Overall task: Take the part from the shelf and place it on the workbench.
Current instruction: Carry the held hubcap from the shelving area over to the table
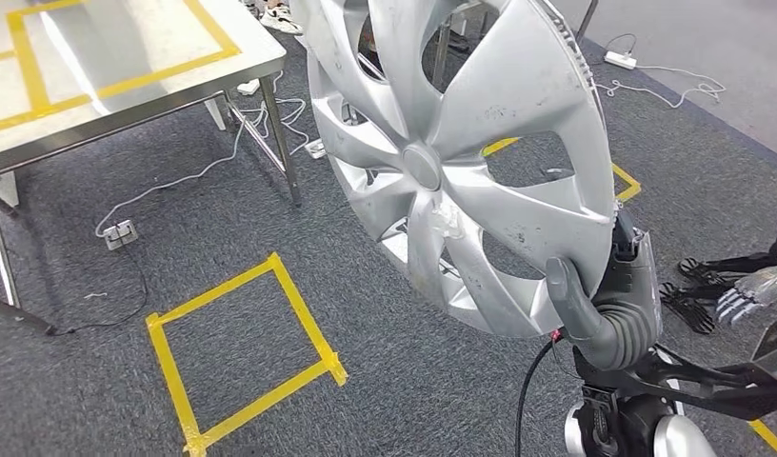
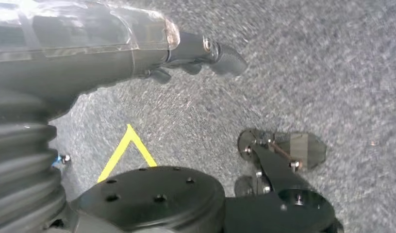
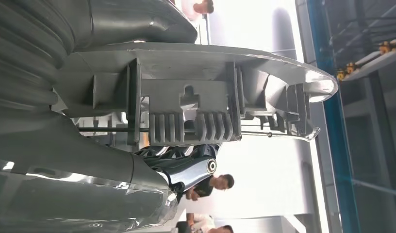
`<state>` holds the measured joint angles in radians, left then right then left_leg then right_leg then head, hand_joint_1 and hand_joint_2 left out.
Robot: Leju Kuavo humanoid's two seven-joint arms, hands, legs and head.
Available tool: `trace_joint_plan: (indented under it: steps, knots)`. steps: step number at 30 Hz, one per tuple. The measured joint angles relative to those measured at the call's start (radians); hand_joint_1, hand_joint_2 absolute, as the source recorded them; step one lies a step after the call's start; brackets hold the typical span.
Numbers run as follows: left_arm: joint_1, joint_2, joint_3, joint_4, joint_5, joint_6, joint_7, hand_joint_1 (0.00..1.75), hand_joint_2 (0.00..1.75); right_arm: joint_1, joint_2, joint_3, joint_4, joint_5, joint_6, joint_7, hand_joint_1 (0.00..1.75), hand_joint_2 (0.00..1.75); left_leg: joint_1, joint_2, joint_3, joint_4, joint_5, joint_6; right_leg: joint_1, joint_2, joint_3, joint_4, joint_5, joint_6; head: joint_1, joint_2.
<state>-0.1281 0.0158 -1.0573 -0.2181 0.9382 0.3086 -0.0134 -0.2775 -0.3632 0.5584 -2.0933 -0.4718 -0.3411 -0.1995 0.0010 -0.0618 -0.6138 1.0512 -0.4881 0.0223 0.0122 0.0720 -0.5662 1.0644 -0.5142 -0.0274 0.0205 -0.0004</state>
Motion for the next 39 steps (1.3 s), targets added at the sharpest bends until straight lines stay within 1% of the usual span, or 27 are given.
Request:
trace_joint_plan:
  steps: [2,3,4,5,7,9,10,11,12,14,15,17,19,20,21,23,25,26,27,28,30,32,34,35,37,38,39]
  knots:
    - [0.000,-0.005,0.000,0.000,0.001,-0.004,0.000,0.00,1.75,-0.007,0.000,0.000,-0.001,0.001,-0.002,0.002,1.75,1.75,0.012,-0.022,-0.008,-0.005,0.009,-0.011,0.008,0.023,0.013,-0.037,0.008,-0.013,0.002,0.000]
    - [0.001,-0.005,0.000,0.000,0.001,-0.005,-0.001,0.00,1.75,-0.010,0.001,0.000,-0.002,0.001,-0.003,0.003,1.75,1.75,0.014,-0.034,-0.010,-0.011,0.014,-0.019,0.009,0.010,0.018,-0.052,0.012,-0.014,0.007,0.000]
    - [0.001,-0.006,0.000,-0.001,0.001,-0.006,-0.001,0.00,1.75,-0.013,0.001,0.001,-0.001,0.001,-0.005,0.005,1.75,1.75,0.011,-0.026,-0.012,-0.012,0.013,-0.024,0.007,-0.004,0.026,-0.070,0.018,-0.012,0.010,0.000]
    - [0.001,-0.005,0.000,-0.001,0.001,-0.007,-0.001,0.00,1.75,-0.016,0.002,0.002,-0.002,0.001,-0.007,0.006,1.75,1.75,0.006,-0.005,-0.020,-0.003,0.003,-0.029,0.002,-0.018,0.035,-0.090,0.026,-0.010,0.008,0.000]
    - [-0.002,-0.004,0.000,-0.001,0.001,-0.007,-0.002,0.00,1.75,-0.019,0.004,0.003,-0.002,0.002,-0.009,0.007,1.75,1.75,0.004,0.049,-0.058,0.073,-0.050,-0.040,-0.007,-0.049,0.046,-0.116,0.036,-0.002,0.001,0.000]
    - [-0.003,0.000,0.001,-0.001,0.001,-0.007,-0.003,0.00,1.75,-0.019,0.004,0.004,-0.001,0.002,-0.010,0.007,1.75,1.75,0.012,0.063,-0.111,0.189,-0.103,-0.055,-0.012,-0.077,0.045,-0.114,0.034,0.003,-0.003,0.000]
    - [-0.002,0.002,0.001,0.000,0.001,-0.007,-0.002,0.00,1.75,-0.019,0.004,0.005,0.001,0.002,-0.010,0.007,1.75,1.75,0.017,0.063,-0.123,0.220,-0.108,-0.063,-0.014,-0.091,0.045,-0.110,0.031,0.008,-0.004,0.000]
    - [-0.002,0.004,0.001,0.000,0.001,-0.007,-0.002,0.00,1.75,-0.018,0.004,0.006,0.002,0.001,-0.011,0.007,1.75,1.75,0.020,0.065,-0.119,0.219,-0.095,-0.070,-0.017,-0.103,0.045,-0.106,0.027,0.013,-0.004,0.000]
    - [-0.002,0.006,0.001,0.000,0.001,-0.008,-0.001,0.00,1.75,-0.018,0.004,0.008,0.004,0.001,-0.011,0.008,1.75,1.75,0.024,0.072,-0.093,0.175,-0.065,-0.077,-0.021,-0.114,0.045,-0.098,0.021,0.019,-0.005,0.000]
    - [0.000,0.008,0.001,0.000,0.001,-0.008,0.001,0.00,1.75,-0.020,0.004,0.010,0.004,0.001,-0.011,0.007,1.75,1.75,0.025,0.108,-0.024,0.057,-0.016,-0.086,-0.026,-0.132,0.043,-0.078,0.006,0.035,-0.008,0.000]
    - [0.000,0.008,0.001,-0.001,0.001,-0.008,0.001,0.00,1.75,-0.020,0.004,0.010,0.004,0.001,-0.011,0.007,1.75,1.75,0.024,0.124,-0.001,0.016,-0.005,-0.080,-0.026,-0.137,0.041,-0.066,-0.001,0.043,-0.010,0.000]
    - [0.001,0.010,0.001,-0.001,0.001,-0.007,0.001,0.00,1.75,-0.021,0.005,0.010,0.004,0.000,-0.011,0.007,1.75,1.75,0.017,0.136,0.005,0.003,-0.012,-0.055,-0.022,-0.144,0.038,-0.054,-0.008,0.053,-0.008,0.000]
    - [0.002,0.016,0.002,0.000,0.001,-0.006,0.001,0.00,1.75,-0.021,0.006,0.011,0.004,-0.001,-0.011,0.006,1.75,1.75,0.017,0.124,0.001,0.003,-0.011,-0.032,-0.026,-0.146,0.037,-0.050,-0.012,0.058,-0.003,0.000]
    - [0.001,0.018,0.002,0.000,0.001,-0.006,0.000,0.00,1.75,-0.021,0.007,0.011,0.004,-0.001,-0.011,0.005,1.75,1.75,0.017,0.117,0.001,0.002,-0.009,-0.026,-0.029,-0.135,0.033,-0.037,-0.024,0.061,-0.002,0.000]
    - [0.001,0.020,0.002,0.000,0.001,-0.005,0.000,0.00,1.75,-0.020,0.007,0.011,0.004,-0.002,-0.010,0.005,1.75,1.75,0.017,0.109,0.001,0.001,-0.008,-0.020,-0.031,-0.120,0.021,-0.007,-0.048,0.063,0.000,0.000]
    - [-0.001,0.022,0.004,0.000,0.001,0.000,-0.003,0.00,1.75,-0.019,0.007,0.011,0.004,-0.005,-0.009,0.005,1.75,1.75,0.015,0.094,0.000,0.001,-0.005,-0.013,-0.031,-0.088,-0.028,0.111,-0.117,0.066,0.003,0.000]
    - [-0.001,0.024,0.006,0.000,0.002,0.005,-0.007,0.00,1.75,-0.017,0.008,0.012,0.006,-0.010,-0.006,0.004,1.75,1.75,0.009,0.075,-0.002,0.001,-0.003,-0.009,-0.028,-0.081,-0.081,0.228,-0.157,0.060,0.004,0.000]
    - [-0.001,0.025,0.006,0.000,0.003,0.006,-0.009,0.00,1.75,-0.016,0.008,0.014,0.007,-0.012,-0.005,0.004,1.75,1.75,0.006,0.064,-0.003,0.001,-0.001,-0.007,-0.026,-0.080,-0.089,0.242,-0.149,0.054,0.004,0.000]
    - [-0.001,0.027,0.007,0.000,0.004,0.006,-0.009,0.00,1.75,-0.016,0.008,0.015,0.009,-0.013,-0.004,0.004,1.75,1.75,0.002,0.051,-0.002,0.001,0.000,-0.005,-0.023,-0.076,-0.079,0.214,-0.121,0.044,0.004,0.000]
    - [-0.001,0.028,0.007,0.001,0.004,0.006,-0.010,0.00,1.75,-0.016,0.008,0.017,0.010,-0.013,-0.004,0.004,1.75,1.75,-0.002,0.038,-0.002,0.001,0.001,-0.004,-0.018,-0.067,-0.054,0.153,-0.079,0.031,0.004,0.000]
    - [-0.002,0.028,0.007,0.000,0.005,0.006,-0.010,0.00,1.75,-0.016,0.008,0.018,0.010,-0.013,-0.003,0.004,1.75,1.75,-0.002,0.014,-0.004,0.000,0.006,-0.003,-0.011,-0.023,-0.001,0.026,-0.019,0.001,0.000,0.000]
    - [-0.003,0.027,0.007,0.000,0.005,0.006,-0.011,0.00,1.75,-0.017,0.008,0.018,0.009,-0.013,-0.003,0.003,1.75,1.75,0.006,-0.009,-0.013,-0.001,0.015,-0.012,-0.003,0.001,0.019,-0.024,-0.005,-0.015,-0.001,0.000]
    - [-0.002,0.029,0.007,0.000,0.005,0.006,-0.011,0.00,1.75,-0.018,0.008,0.018,0.009,-0.016,-0.003,0.002,1.75,1.75,0.012,-0.029,-0.019,-0.006,0.023,-0.025,-0.001,-0.018,0.027,-0.048,0.003,-0.016,0.003,0.000]
    - [-0.001,0.030,0.007,0.000,0.005,0.006,-0.011,0.00,1.75,-0.017,0.009,0.018,0.010,-0.018,-0.003,0.000,1.75,1.75,0.010,-0.019,-0.024,-0.003,0.020,-0.030,-0.004,-0.030,0.035,-0.067,0.009,-0.012,0.003,0.000]
    - [-0.001,0.035,0.008,0.000,0.007,0.006,-0.008,0.00,1.75,-0.014,0.009,0.018,0.009,-0.021,-0.003,-0.005,1.75,1.75,0.004,0.026,-0.050,0.044,-0.019,-0.039,-0.012,-0.057,0.048,-0.103,0.024,-0.005,-0.002,0.000]
    - [-0.001,0.038,0.008,0.000,0.009,0.006,-0.005,0.00,1.75,-0.012,0.010,0.019,0.009,-0.022,-0.004,-0.009,1.75,1.75,0.004,0.051,-0.074,0.095,-0.052,-0.044,-0.011,-0.069,0.048,-0.107,0.028,-0.002,-0.005,0.000]
    - [-0.002,0.041,0.009,0.000,0.011,0.006,0.001,0.00,1.75,-0.008,0.010,0.018,0.009,-0.022,-0.006,-0.014,1.75,1.75,0.008,0.060,-0.100,0.155,-0.082,-0.050,-0.012,-0.080,0.047,-0.108,0.029,-0.001,-0.007,0.000]
